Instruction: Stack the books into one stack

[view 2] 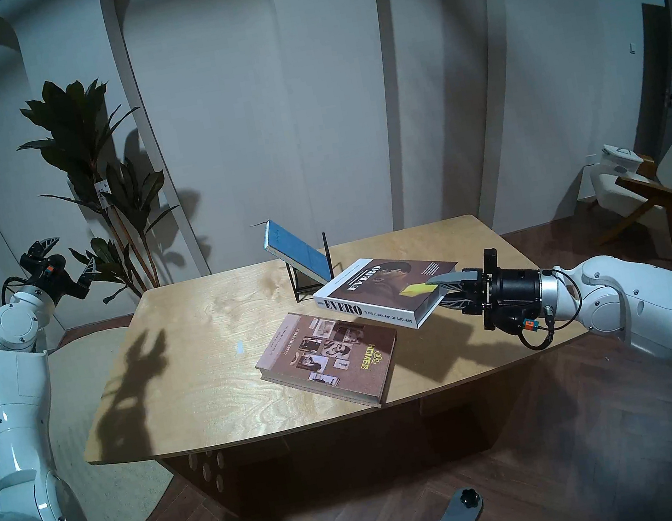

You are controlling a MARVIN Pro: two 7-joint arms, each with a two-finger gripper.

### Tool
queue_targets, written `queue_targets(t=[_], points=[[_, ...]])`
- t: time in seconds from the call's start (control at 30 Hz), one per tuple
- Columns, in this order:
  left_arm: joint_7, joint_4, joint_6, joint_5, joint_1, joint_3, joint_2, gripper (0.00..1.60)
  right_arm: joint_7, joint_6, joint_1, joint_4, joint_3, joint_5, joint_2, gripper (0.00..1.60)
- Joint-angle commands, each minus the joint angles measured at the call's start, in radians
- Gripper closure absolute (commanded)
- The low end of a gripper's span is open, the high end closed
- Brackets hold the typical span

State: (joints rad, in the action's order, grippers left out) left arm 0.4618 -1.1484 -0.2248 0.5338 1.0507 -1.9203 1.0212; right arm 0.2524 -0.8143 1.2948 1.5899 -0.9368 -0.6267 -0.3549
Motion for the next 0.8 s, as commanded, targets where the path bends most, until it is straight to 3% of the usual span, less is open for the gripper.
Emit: queue_targets(t=[0.0, 0.4, 0.77], points=[[-0.004, -0.021, -0.004, 0.001, -0.025, -0.001, -0.012, 0.0, 0.043, -0.036, 0.06, 0.075, 0.01, 0.027, 0.057, 1.6], [-0.005, -0.027, -0.007, 0.001, -0.032, 0.001, -0.017, 0.0, 0.11, -0.072, 0.182, 0.182, 0.094, 0.064, 0.152, 1.6], [-0.006, -0.03, -0.008, 0.001, -0.035, 0.005, -0.02, 0.0, 0.223, -0.076, 0.213, 0.273, 0.104, 0.104, 0.208, 1.6]])
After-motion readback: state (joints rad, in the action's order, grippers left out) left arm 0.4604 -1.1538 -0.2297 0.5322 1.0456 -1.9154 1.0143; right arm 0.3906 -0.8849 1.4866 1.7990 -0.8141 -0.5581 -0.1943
